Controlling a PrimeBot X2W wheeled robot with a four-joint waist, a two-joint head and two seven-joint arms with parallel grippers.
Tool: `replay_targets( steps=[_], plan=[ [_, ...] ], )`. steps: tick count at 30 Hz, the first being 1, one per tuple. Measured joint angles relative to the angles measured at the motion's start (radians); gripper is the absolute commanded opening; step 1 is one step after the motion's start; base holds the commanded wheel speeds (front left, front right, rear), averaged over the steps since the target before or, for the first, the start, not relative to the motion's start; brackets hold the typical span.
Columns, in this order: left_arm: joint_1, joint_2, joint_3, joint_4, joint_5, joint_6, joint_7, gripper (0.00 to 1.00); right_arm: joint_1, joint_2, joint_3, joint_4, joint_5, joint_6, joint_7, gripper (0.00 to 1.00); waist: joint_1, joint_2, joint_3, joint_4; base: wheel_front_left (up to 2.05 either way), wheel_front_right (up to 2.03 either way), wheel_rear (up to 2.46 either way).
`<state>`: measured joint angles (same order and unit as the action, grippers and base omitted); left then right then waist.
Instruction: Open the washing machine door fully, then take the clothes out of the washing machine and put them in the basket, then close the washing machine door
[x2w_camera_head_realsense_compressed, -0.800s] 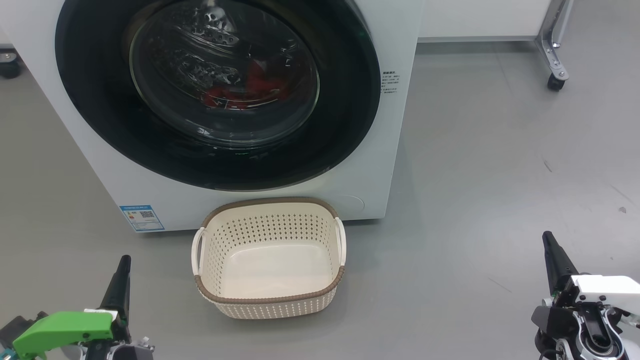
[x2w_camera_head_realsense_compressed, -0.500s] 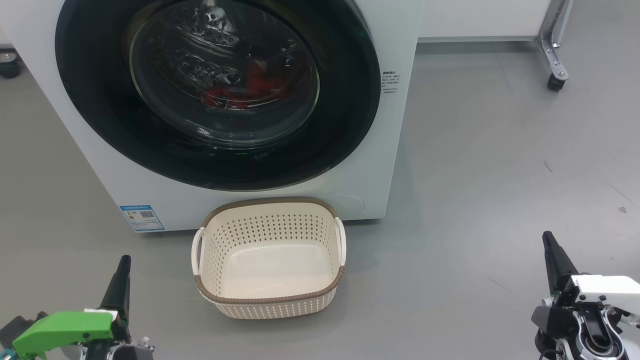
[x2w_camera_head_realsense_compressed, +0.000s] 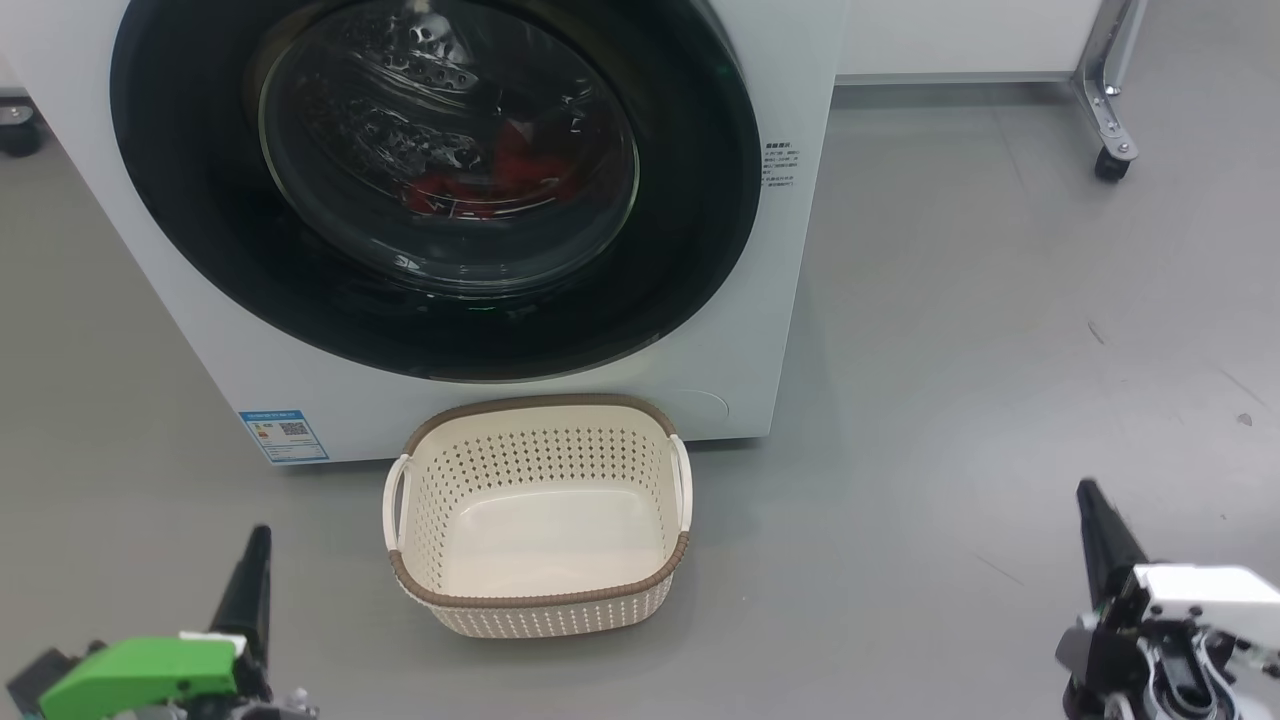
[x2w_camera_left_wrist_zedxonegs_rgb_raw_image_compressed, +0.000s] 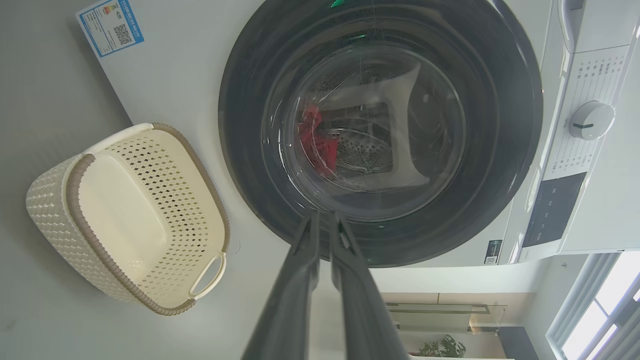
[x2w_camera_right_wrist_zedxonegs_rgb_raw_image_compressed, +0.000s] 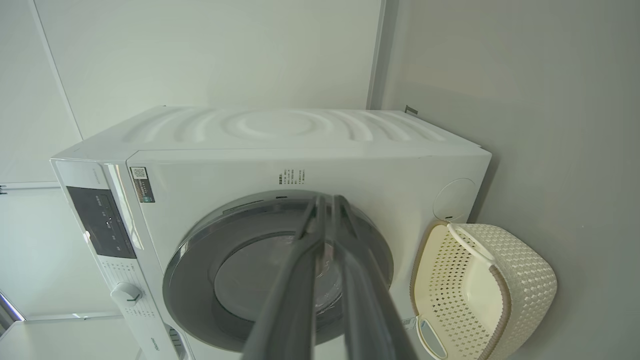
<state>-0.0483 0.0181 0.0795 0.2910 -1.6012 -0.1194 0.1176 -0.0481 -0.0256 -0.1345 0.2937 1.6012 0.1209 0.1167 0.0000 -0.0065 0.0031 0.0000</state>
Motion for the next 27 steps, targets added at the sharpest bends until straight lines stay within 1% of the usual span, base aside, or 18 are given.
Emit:
replay_targets(
  steps=[1, 5, 27],
  plan=[
    [0.01, -0.006, -0.002, 0.011, 0.0, 0.0, 0.0, 1.0, 0.011, 0.006, 0.0, 0.012, 0.0, 0.0, 0.0, 1.0, 0.0, 0.0, 0.0, 0.0, 0.0, 0.0, 0.0],
    [0.039, -0.017, -0.008, 0.032, 0.0, 0.0, 0.0, 1.0, 0.042, 0.021, 0.001, 0.034, 0.0, 0.0, 0.0, 1.0, 0.0, 0.0, 0.0, 0.0, 0.0, 0.0, 0.0],
    [0.036, -0.016, -0.047, -0.01, 0.02, 0.0, -0.047, 1.0, 0.041, 0.006, 0.002, -0.02, -0.033, 0.0, -0.034, 1.0, 0.0, 0.0, 0.002, -0.001, 0.0, 0.0, 0.0]
  ],
)
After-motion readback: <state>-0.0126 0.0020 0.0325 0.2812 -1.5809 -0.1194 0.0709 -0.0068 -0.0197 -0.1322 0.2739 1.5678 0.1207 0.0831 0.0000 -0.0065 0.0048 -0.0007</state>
